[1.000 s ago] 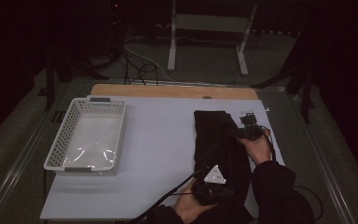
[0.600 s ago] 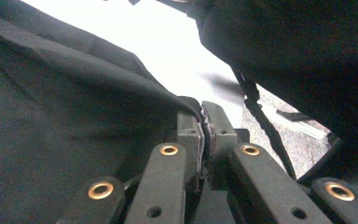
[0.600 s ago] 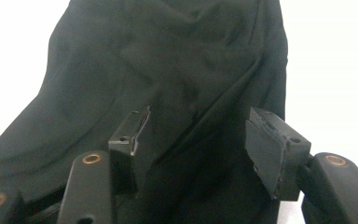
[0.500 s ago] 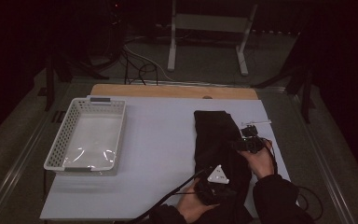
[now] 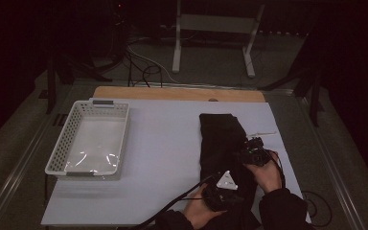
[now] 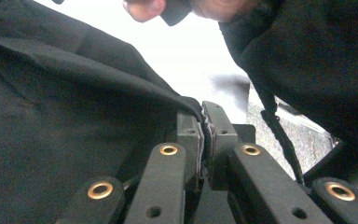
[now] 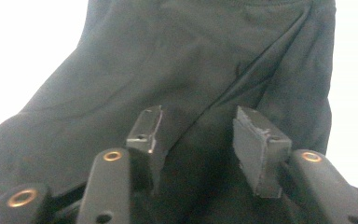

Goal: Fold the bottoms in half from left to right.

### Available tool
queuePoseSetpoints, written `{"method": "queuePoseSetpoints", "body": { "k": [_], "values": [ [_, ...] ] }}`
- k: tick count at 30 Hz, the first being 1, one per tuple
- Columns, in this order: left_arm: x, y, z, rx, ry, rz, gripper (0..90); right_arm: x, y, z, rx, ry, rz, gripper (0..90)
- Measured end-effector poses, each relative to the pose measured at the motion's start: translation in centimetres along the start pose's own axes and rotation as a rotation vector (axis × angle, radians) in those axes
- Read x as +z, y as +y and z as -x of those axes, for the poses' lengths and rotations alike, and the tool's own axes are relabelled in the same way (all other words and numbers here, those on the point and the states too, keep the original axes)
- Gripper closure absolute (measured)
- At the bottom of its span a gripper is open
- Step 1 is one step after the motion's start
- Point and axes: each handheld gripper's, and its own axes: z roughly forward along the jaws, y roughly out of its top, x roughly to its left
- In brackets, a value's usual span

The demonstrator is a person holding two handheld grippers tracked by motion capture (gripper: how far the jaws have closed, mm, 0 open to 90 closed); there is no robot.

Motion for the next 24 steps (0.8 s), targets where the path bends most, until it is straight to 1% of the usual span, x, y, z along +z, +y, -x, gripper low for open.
{"method": "queuePoseSetpoints", "body": {
  "k": [3,5,6,7,10,17,21,24],
  "values": [
    [0.18,-0.03,-0.07,0.007,0.007,-0.013,86.9,-0.11,-0.32,0.02,0.000,0.006,-0.003,58.9],
    [0.29,-0.06,-0.08,0.003,0.012,-0.020,86.9,-0.06,-0.55,-0.05,-0.001,0.012,-0.011,62.1],
    [0.33,-0.07,-0.11,0.004,0.013,-0.020,86.9,-0.05,-0.61,-0.07,0.001,0.018,-0.014,63.0],
    [0.36,-0.08,-0.11,0.002,0.014,-0.019,86.9,-0.03,-0.70,-0.03,-0.003,0.010,-0.014,64.2],
    [0.41,-0.09,-0.14,0.001,0.015,-0.019,86.9,-0.01,-0.83,0.03,0.001,0.014,-0.017,65.9],
    [0.51,-0.14,-0.11,0.004,0.016,-0.022,86.9,-0.07,-0.85,-0.22,0.000,0.014,-0.007,61.0],
    [0.60,-0.21,-0.07,0.009,0.020,-0.027,86.9,0.01,-0.86,-0.39,-0.006,-0.001,-0.003,55.0],
    [0.72,-0.31,-0.09,0.019,0.026,-0.041,86.9,0.05,-0.90,-0.38,-0.007,-0.009,0.000,52.7]
  ]
}}
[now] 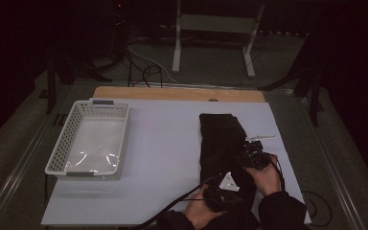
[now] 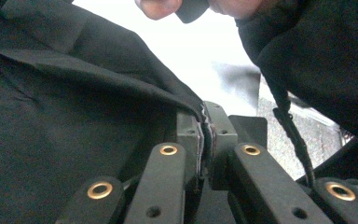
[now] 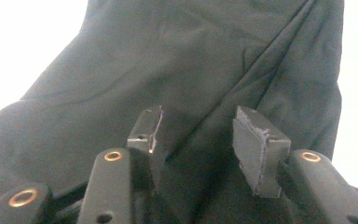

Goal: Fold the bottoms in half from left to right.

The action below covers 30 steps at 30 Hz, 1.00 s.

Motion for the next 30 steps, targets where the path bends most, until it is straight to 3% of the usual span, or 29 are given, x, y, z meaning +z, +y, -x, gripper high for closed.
{"method": "queuePoseSetpoints", "body": {
  "k": [10,20,30],
  "values": [
    [0.8,-0.5,-0.1,0.006,0.062,-0.063,87.1,-0.4,0.1,0.3,0.010,0.002,0.020,51.0],
    [2.2,-0.2,0.3,0.010,0.066,-0.106,87.1,-1.1,0.2,0.7,0.020,0.011,0.047,50.5],
    [3.8,1.1,1.8,0.049,0.045,-0.124,86.9,-1.5,0.2,1.1,0.025,0.005,0.051,50.0]
  ]
}}
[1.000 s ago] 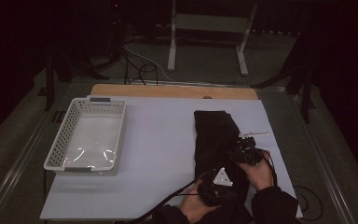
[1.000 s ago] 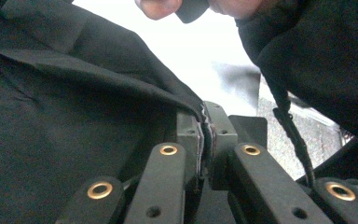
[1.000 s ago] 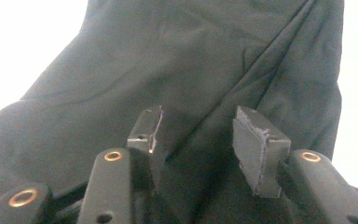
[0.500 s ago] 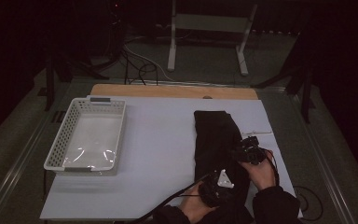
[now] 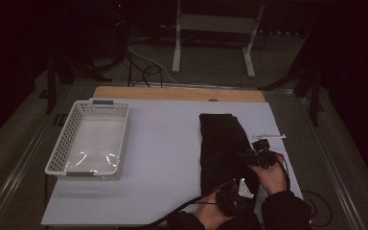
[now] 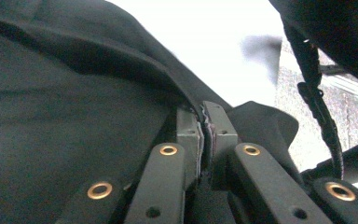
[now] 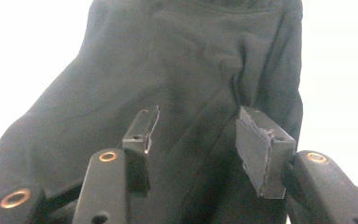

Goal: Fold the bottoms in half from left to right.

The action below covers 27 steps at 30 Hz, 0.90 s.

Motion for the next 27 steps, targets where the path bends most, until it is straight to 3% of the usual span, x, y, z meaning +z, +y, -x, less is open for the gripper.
{"method": "queuePoseSetpoints", "body": {
  "k": [9,12,15,27],
  "values": [
    [0.7,0.6,0.5,-0.004,-0.021,0.003,86.9,-0.2,-0.2,0.6,-0.005,-0.023,-0.009,48.9],
    [0.8,0.7,0.6,-0.012,-0.054,0.023,86.9,-0.4,-0.2,0.9,-0.001,-0.030,-0.005,48.8],
    [0.8,0.7,0.6,-0.005,-0.057,0.034,86.9,-0.4,-0.2,0.9,0.002,-0.030,-0.004,48.8],
    [0.5,0.5,-0.3,-0.022,0.038,0.008,87.0,-0.7,-0.3,1.4,0.008,-0.028,0.000,48.8]
  ]
}}
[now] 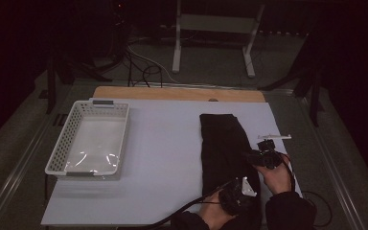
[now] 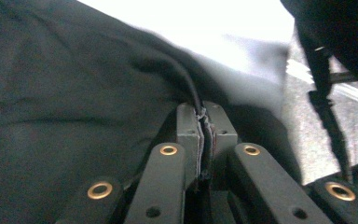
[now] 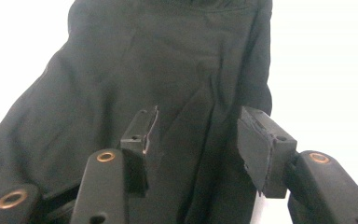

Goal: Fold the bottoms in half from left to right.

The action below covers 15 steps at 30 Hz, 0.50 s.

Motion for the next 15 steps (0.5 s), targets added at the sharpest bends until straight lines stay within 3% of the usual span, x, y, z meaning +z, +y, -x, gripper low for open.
{"method": "queuePoseSetpoints", "body": {
  "k": [3,5,15],
  "values": [
    [-0.1,0.0,-0.3,-0.020,0.017,-0.002,87.3,-0.1,0.0,0.1,0.008,0.001,0.002,48.8],
    [0.0,0.0,-0.3,-0.029,0.004,-0.001,87.5,-0.2,0.0,0.1,0.007,0.000,0.004,48.8],
    [0.6,0.6,1.0,-0.013,-0.036,0.023,87.5,-0.1,-0.1,0.2,0.009,0.002,-0.001,49.2]
  ]
}}
